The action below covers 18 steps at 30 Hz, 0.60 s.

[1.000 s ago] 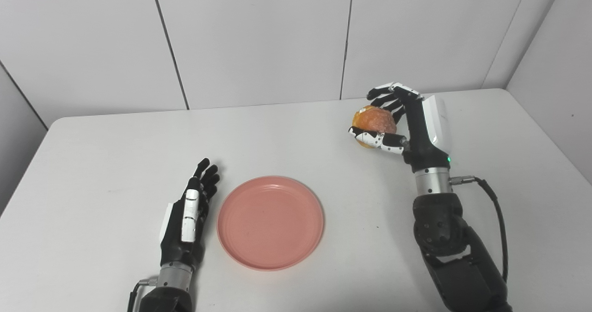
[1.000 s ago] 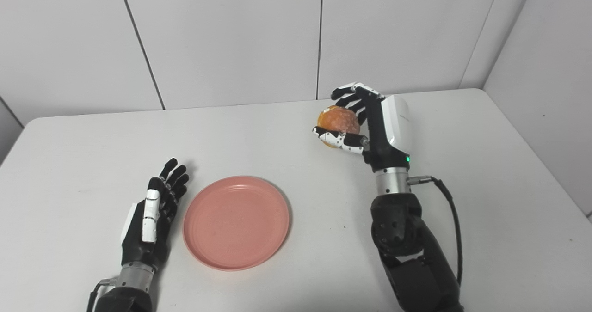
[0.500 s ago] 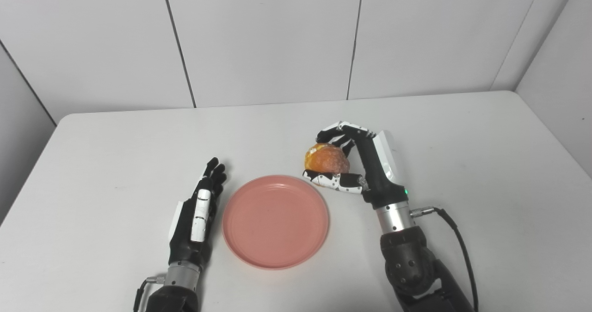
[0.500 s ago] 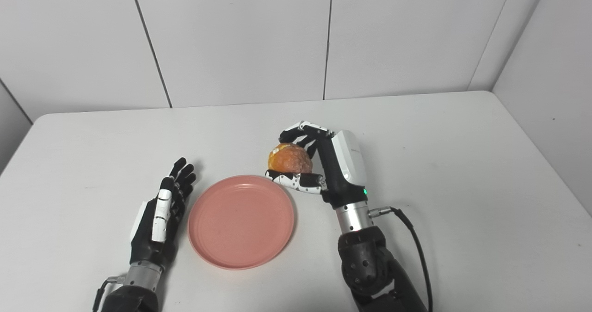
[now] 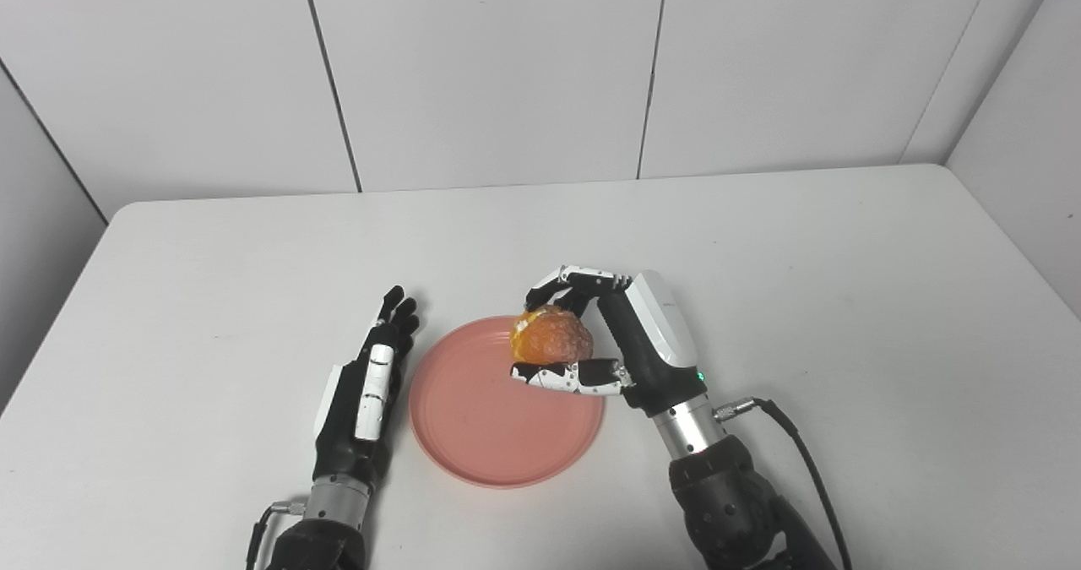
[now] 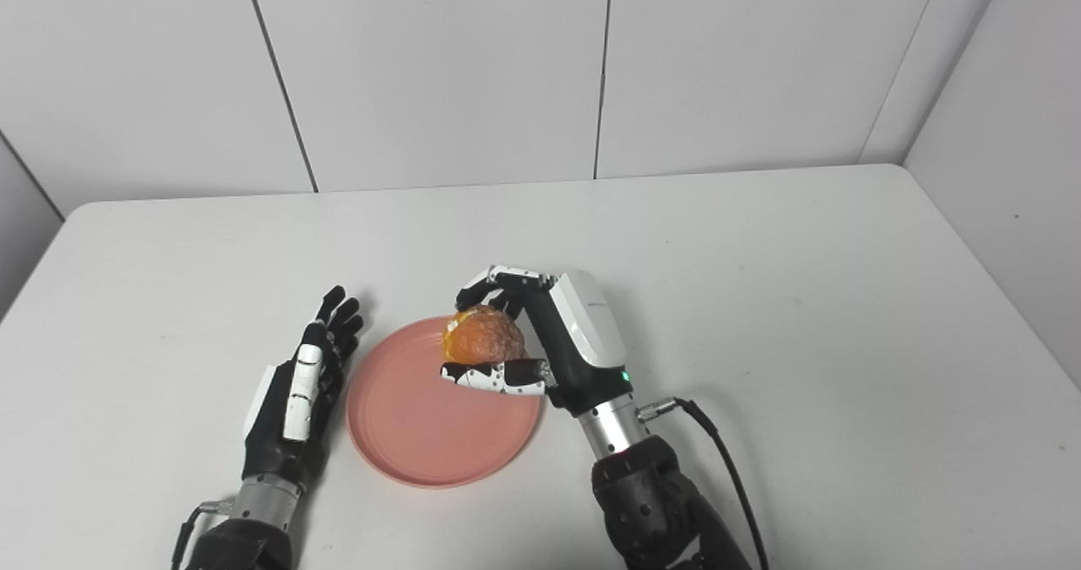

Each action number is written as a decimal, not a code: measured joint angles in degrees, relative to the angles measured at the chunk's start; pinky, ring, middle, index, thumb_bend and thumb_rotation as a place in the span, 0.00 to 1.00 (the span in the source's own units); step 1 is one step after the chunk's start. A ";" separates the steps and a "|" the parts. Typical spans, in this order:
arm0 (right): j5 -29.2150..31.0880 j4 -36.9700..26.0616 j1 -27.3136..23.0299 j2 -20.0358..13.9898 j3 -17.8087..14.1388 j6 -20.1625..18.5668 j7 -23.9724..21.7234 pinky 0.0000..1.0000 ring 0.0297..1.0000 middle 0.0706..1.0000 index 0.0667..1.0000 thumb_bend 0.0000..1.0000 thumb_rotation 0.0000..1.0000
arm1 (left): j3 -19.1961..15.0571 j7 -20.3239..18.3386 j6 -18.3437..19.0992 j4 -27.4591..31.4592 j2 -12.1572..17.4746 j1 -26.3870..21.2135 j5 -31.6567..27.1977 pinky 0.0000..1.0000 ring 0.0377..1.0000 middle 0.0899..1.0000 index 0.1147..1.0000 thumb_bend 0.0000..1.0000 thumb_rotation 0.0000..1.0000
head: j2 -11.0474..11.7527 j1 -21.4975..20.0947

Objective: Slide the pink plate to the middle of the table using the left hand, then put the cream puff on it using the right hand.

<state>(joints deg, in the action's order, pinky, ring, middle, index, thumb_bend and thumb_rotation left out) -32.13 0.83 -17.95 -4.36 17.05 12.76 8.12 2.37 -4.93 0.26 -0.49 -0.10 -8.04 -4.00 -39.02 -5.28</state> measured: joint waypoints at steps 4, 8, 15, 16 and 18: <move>0.58 0.05 -0.02 -0.96 0.64 0.01 -4.00 0.42 0.44 0.50 0.42 0.51 0.00 | 0.10 0.00 0.09 0.04 0.01 0.02 0.25 1.00 0.96 0.96 0.96 0.63 1.00 | -0.09 0.00; 1.16 1.34 -0.05 -1.38 1.20 0.10 -5.57 0.42 0.43 0.50 0.42 0.51 0.00 | 0.17 0.00 0.40 0.25 0.01 0.10 0.50 1.00 0.97 0.96 0.96 0.63 1.00 | -0.18 0.00; -0.77 3.19 -0.10 -1.85 3.37 0.23 -6.27 0.45 0.44 0.50 0.41 0.51 0.00 | 0.18 0.07 0.45 0.27 -0.08 0.11 0.63 0.99 0.96 0.96 0.96 0.63 1.00 | 0.00 0.18; -1.13 3.24 -0.09 -1.98 3.74 0.24 -6.38 0.45 0.44 0.50 0.41 0.51 0.00 | 0.19 0.08 0.49 0.28 -0.08 0.11 0.64 0.99 0.96 0.96 0.96 0.63 1.00 | 0.00 0.18; -1.72 3.70 -0.09 -2.18 4.32 0.27 -6.77 0.47 0.45 0.50 0.41 0.51 0.00 | 0.20 0.10 0.66 0.33 -0.08 0.11 0.64 1.00 0.97 0.96 0.96 0.63 1.00 | 0.09 0.18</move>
<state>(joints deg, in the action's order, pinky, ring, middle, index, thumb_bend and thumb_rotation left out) -33.85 4.53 -18.03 -6.54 21.37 13.03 1.35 2.57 -4.84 0.92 -0.16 -0.18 -7.93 -3.35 -38.94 -5.10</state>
